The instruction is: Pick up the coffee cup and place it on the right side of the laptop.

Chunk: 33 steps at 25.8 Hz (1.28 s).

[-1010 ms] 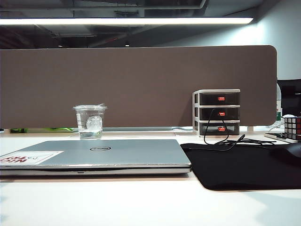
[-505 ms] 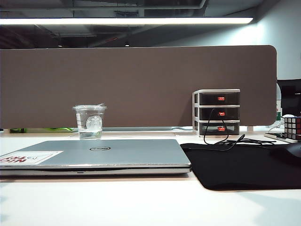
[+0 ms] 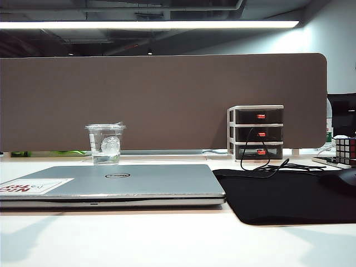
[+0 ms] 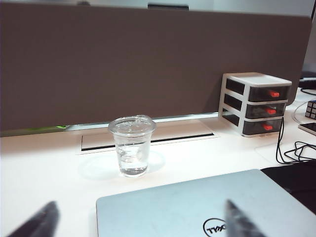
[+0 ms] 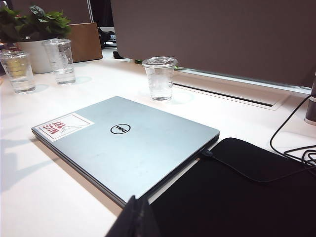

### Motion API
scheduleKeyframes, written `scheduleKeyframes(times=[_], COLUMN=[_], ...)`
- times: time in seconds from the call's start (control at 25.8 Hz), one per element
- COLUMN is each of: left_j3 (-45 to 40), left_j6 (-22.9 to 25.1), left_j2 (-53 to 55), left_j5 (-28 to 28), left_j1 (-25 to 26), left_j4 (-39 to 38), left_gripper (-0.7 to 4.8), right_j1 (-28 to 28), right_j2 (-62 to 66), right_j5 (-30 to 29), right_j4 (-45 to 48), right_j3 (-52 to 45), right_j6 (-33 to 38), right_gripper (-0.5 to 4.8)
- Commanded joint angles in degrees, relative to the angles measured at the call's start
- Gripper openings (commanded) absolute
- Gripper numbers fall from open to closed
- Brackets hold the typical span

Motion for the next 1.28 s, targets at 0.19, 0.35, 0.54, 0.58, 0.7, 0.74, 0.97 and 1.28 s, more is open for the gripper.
scheduleKeyframes(times=[0.19, 0.35, 0.54, 0.58, 0.7, 0.74, 0.97, 1.28], left_j3=[7.15, 12.15, 18.10, 19.30, 22.73, 24.44, 29.68, 37.13], left_j6=[0.33, 1.92, 5.49, 5.51, 5.51, 5.44, 5.05, 4.72], left_j2=[14.88, 31.89, 49.55, 52.11, 60.52, 64.15, 77.09, 95.95], left_j5=[-0.22, 1.20, 2.03, 2.47, 6.23, 8.87, 18.27, 21.70], left_j1=[0.04, 0.15, 0.17, 0.20, 2.14, 3.98, 11.89, 13.27], left_j4=[11.96, 20.35, 26.23, 27.04, 31.93, 32.92, 38.69, 46.51], left_gripper=[4.79, 4.79, 4.79, 4.79, 4.79, 4.79, 4.79, 4.79], right_j1=[0.07, 0.07, 0.11, 0.11, 0.11, 0.09, 0.04, 0.07], right_j2=[-0.11, -0.11, -0.11, -0.11, -0.11, -0.11, -0.09, -0.09], right_j5=[-0.22, -0.22, -0.44, -0.44, -0.42, -0.42, -0.20, -0.22], right_j4=[0.57, 0.55, 0.50, 0.46, -0.42, -1.03, -2.25, -2.29], right_j3=[-0.37, -0.37, -0.37, -0.37, -0.37, -0.37, -0.37, -0.37], right_j6=[0.17, 0.17, 1.09, 1.31, 1.29, 1.29, 1.03, 1.05], right_gripper=[-0.01, -0.01, -0.01, -0.01, -0.01, -0.01, -0.01, -0.01])
